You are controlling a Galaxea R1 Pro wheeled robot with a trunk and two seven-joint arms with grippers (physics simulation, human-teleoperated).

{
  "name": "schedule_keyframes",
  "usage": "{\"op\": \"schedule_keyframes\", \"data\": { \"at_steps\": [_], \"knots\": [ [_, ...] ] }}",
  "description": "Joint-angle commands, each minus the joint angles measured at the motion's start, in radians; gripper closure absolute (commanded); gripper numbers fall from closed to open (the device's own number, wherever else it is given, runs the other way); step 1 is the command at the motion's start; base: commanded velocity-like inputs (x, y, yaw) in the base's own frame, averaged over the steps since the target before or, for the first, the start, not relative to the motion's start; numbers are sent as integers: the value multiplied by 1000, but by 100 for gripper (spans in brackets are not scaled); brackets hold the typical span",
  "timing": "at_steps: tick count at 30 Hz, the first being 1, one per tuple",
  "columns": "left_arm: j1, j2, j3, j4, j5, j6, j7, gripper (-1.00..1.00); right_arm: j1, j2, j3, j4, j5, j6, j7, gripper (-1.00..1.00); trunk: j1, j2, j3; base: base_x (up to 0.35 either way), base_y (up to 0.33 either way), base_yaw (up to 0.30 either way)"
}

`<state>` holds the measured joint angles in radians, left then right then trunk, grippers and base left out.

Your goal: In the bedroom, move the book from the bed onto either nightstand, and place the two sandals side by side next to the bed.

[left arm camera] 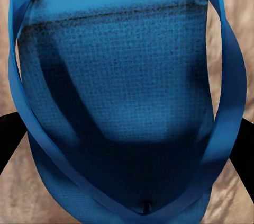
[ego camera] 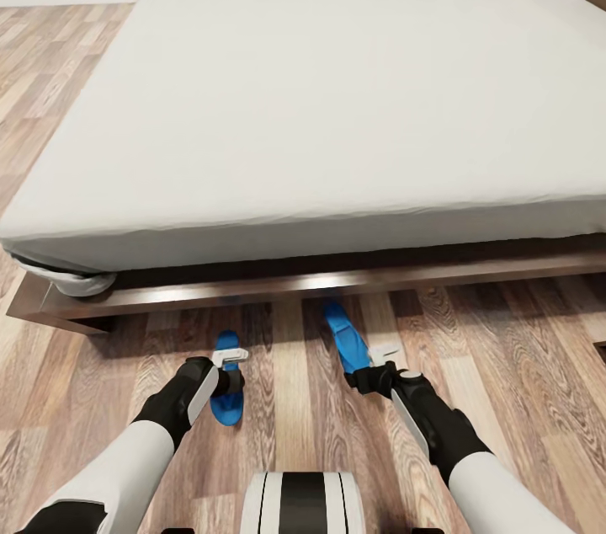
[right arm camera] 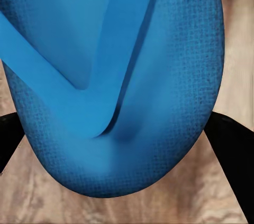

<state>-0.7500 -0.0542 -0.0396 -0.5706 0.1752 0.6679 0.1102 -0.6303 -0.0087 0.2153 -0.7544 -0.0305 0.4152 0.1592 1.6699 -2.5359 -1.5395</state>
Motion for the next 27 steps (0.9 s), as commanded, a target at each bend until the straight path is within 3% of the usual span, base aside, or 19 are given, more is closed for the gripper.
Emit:
{"op": "schedule_keyframes", "data": {
  "at_steps": [1, 7, 16, 21, 27],
  "knots": [
    [0, 1, -4, -2, 10, 4, 9, 100, 0, -1, 4, -7, -3, 6, 0, 100, 0, 0, -1, 0, 0, 0],
    [0, 1, -3, -2, 10, 3, 8, 100, 6, -2, 48, -68, -3, 32, 0, 100, 2, -1, -16, 0, 0, 0],
    [0, 1, -3, -2, 10, 2, 7, 100, 6, -2, 54, -74, -3, 46, 0, 100, 4, -2, -35, 0, 0, 0],
    [9, 15, -5, -17, 12, 2, 1, 100, 5, -2, 58, -74, -2, 48, 0, 100, 5, -3, -47, 0, 0, 0],
    [9, -2, -2, -20, 12, 2, -3, 100, 7, -2, 70, -72, 0, 48, 0, 100, 8, -4, -70, 0, 0, 0]
  ]
}}
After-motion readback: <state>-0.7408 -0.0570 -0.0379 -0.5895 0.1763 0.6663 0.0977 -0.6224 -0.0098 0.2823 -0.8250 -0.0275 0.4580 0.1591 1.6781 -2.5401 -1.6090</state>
